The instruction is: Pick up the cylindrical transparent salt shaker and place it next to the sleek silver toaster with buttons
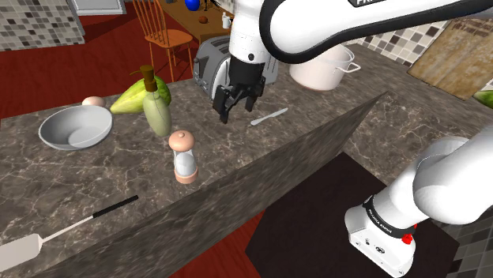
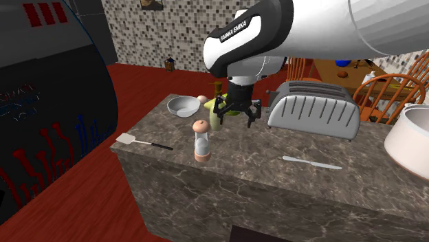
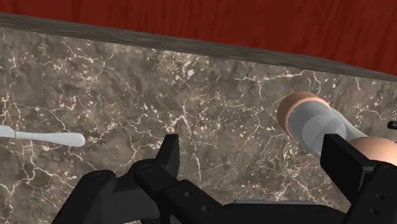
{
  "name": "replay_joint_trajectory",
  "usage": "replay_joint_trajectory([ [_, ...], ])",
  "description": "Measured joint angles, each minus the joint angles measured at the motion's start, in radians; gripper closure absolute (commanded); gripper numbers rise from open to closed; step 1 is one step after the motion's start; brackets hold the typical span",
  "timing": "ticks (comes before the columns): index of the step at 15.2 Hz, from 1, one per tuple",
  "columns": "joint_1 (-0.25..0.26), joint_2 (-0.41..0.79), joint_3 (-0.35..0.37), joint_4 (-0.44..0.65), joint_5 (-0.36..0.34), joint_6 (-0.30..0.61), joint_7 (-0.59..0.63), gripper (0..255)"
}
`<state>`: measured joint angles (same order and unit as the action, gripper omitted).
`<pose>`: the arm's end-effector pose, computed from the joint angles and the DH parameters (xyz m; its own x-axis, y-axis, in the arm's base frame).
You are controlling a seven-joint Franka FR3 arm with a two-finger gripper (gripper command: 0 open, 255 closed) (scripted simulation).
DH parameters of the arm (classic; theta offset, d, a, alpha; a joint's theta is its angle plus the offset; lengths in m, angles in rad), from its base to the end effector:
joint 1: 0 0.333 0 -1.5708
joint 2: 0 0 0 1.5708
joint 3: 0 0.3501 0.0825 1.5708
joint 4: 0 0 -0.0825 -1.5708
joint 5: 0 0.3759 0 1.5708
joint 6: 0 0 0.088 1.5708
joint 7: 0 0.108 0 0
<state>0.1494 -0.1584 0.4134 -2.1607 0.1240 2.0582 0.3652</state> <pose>0.4137 0.2787 0.4996 0.9902 0.1375 0.0229 0.1386 -0.9885 -0.0607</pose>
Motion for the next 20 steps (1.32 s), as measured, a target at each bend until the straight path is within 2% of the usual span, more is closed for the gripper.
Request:
replay_joint_trajectory([
  [5,0.027,0.153,0.050,0.118,-0.053,0.069,0.098,0],
  [11,0.084,0.356,0.077,0.288,-0.155,0.130,0.213,0],
  [20,0.109,0.433,0.070,0.285,-0.200,0.208,0.250,0],
])
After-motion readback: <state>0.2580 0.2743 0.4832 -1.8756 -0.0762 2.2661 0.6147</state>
